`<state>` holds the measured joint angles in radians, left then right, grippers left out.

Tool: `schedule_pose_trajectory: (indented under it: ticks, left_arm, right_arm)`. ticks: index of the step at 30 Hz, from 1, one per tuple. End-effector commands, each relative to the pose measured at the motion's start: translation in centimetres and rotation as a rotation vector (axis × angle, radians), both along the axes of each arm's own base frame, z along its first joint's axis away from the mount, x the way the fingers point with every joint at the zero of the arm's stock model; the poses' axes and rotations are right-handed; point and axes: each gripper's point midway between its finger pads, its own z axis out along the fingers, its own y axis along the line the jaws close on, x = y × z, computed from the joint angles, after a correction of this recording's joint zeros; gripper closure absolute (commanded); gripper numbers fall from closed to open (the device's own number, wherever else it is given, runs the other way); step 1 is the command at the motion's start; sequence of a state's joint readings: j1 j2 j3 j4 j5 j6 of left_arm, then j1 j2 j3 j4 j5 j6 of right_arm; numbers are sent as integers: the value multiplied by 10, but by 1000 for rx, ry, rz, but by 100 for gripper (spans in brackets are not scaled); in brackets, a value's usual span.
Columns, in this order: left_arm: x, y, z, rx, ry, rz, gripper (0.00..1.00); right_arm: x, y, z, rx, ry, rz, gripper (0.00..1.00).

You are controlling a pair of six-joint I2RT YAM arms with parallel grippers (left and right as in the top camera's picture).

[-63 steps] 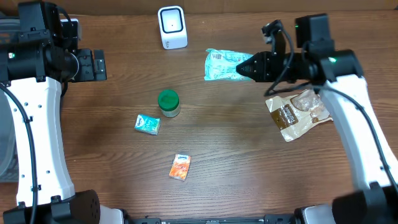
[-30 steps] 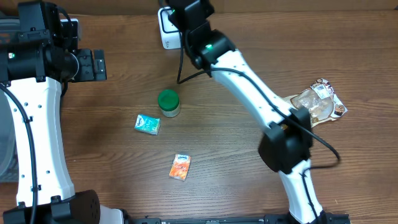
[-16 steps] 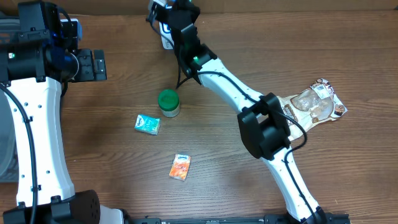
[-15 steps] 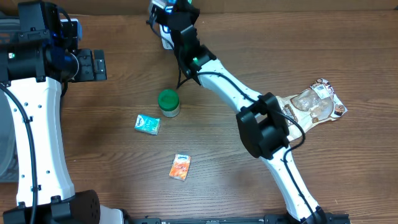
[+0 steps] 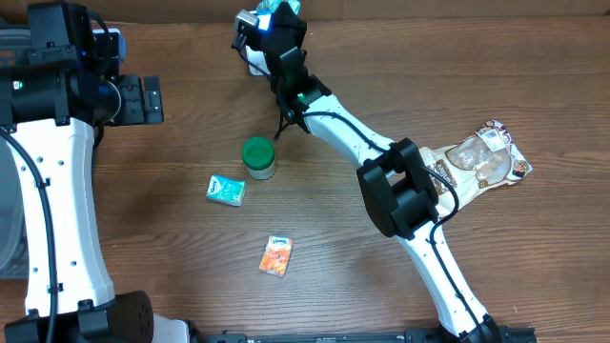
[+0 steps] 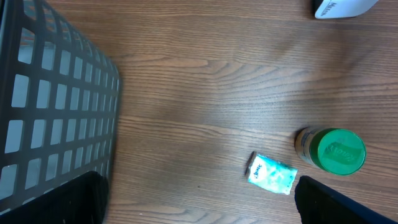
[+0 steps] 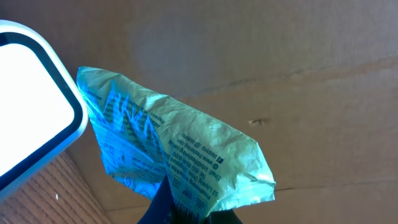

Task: Scan the item barcode
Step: 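Lift the green pack and hold it in front of the scanner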

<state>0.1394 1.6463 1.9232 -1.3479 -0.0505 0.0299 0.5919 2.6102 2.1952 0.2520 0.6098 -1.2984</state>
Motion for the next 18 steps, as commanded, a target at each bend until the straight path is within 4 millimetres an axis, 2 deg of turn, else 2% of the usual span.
schedule_pose_trajectory:
  ticks: [1,11,14,18]
  left_arm:
    - [0,3,-1,14,8,-5,0]
    - [0,3,-1,14,8,-5,1]
    - [0,3,-1,14,8,-5,0]
    - [0,3,-1,14,8,-5,1]
  right_arm:
    - [-3,4,19,10,-35,-1,96]
    - [-9,7,24,13,-41,-19,96]
    - [-15,7,41,27,-42,-27,96]
    - [-25,0,82,200,-39,-39,96]
